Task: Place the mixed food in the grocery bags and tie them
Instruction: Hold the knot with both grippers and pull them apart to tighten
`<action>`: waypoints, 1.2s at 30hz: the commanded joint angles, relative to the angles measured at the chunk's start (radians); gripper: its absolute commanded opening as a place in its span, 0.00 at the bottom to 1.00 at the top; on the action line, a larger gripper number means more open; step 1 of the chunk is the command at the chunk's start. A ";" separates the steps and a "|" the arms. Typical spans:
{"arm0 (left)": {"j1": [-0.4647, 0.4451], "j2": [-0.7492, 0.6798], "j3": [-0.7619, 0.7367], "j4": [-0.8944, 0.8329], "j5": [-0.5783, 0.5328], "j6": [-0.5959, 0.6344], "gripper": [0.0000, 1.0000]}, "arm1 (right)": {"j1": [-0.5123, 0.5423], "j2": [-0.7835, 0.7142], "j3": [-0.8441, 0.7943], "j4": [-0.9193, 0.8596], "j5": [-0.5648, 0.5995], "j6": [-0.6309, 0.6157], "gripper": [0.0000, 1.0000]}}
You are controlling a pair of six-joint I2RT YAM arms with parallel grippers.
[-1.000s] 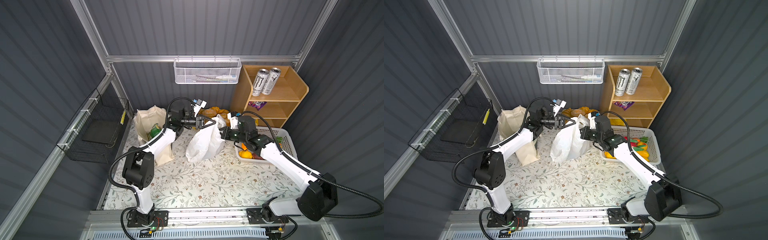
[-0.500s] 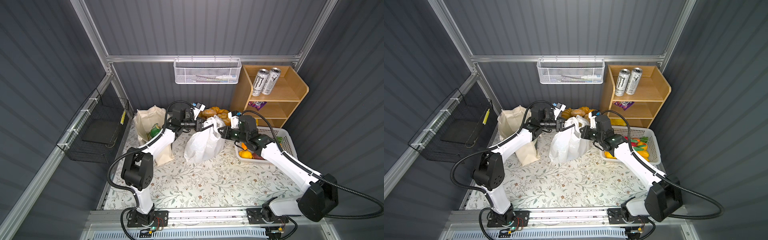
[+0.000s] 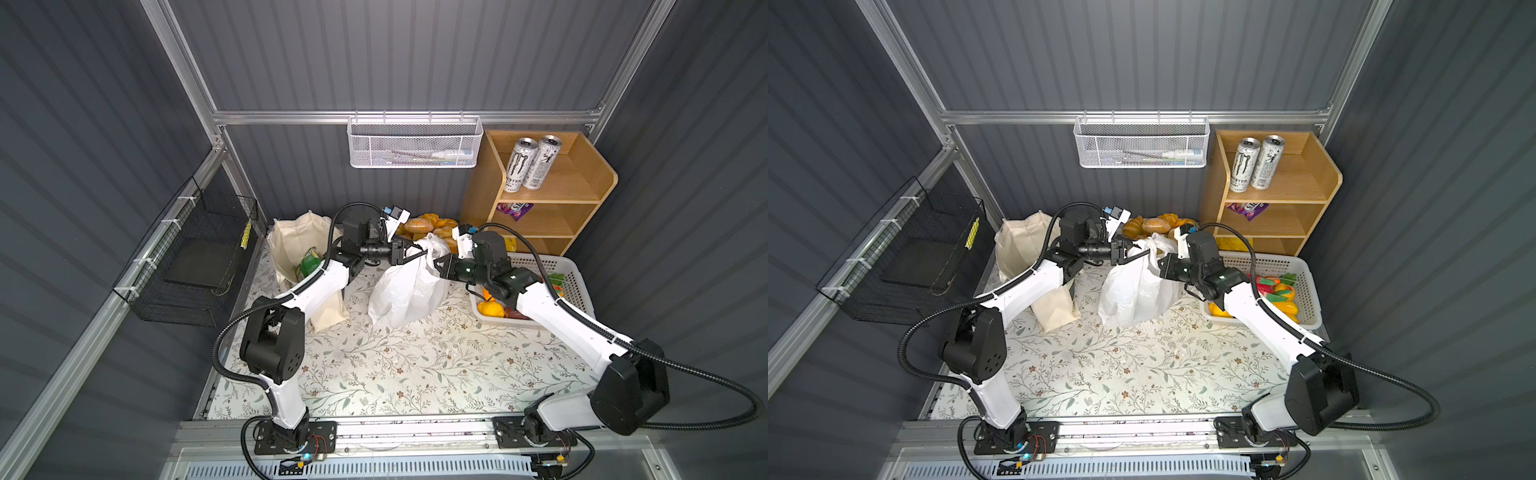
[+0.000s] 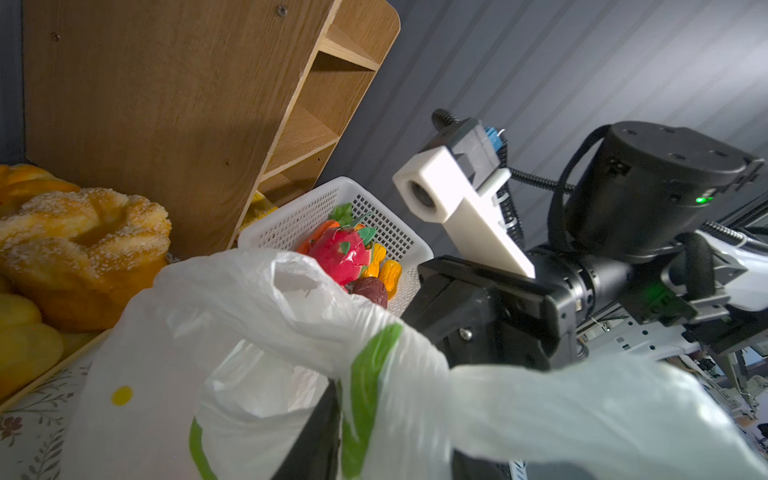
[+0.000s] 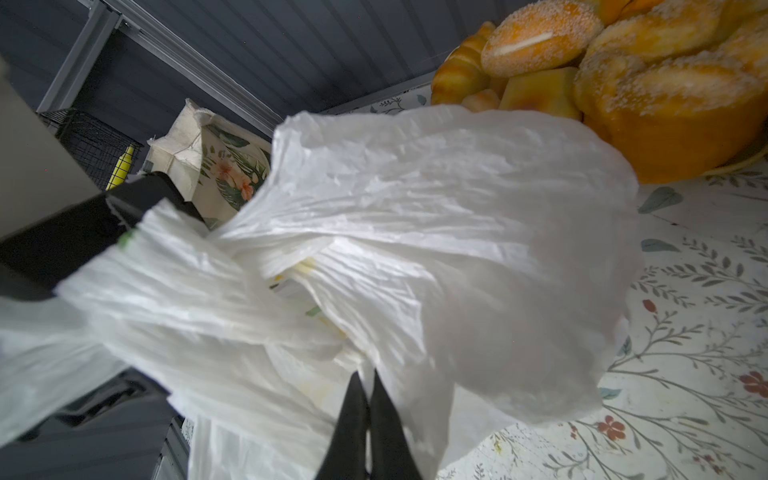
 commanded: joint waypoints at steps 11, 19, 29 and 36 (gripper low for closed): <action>-0.061 0.024 -0.004 0.096 -0.062 -0.052 0.34 | 0.001 -0.020 -0.005 0.018 -0.008 -0.003 0.00; -0.066 0.005 -0.056 0.128 -0.067 -0.061 0.38 | 0.000 -0.034 -0.002 0.010 0.015 -0.012 0.00; -0.075 -0.020 -0.103 0.097 -0.198 -0.019 0.42 | -0.001 -0.045 -0.004 0.000 0.008 -0.014 0.00; -0.093 0.004 -0.113 0.299 -0.188 -0.128 0.42 | -0.001 -0.041 -0.017 0.000 0.004 -0.010 0.00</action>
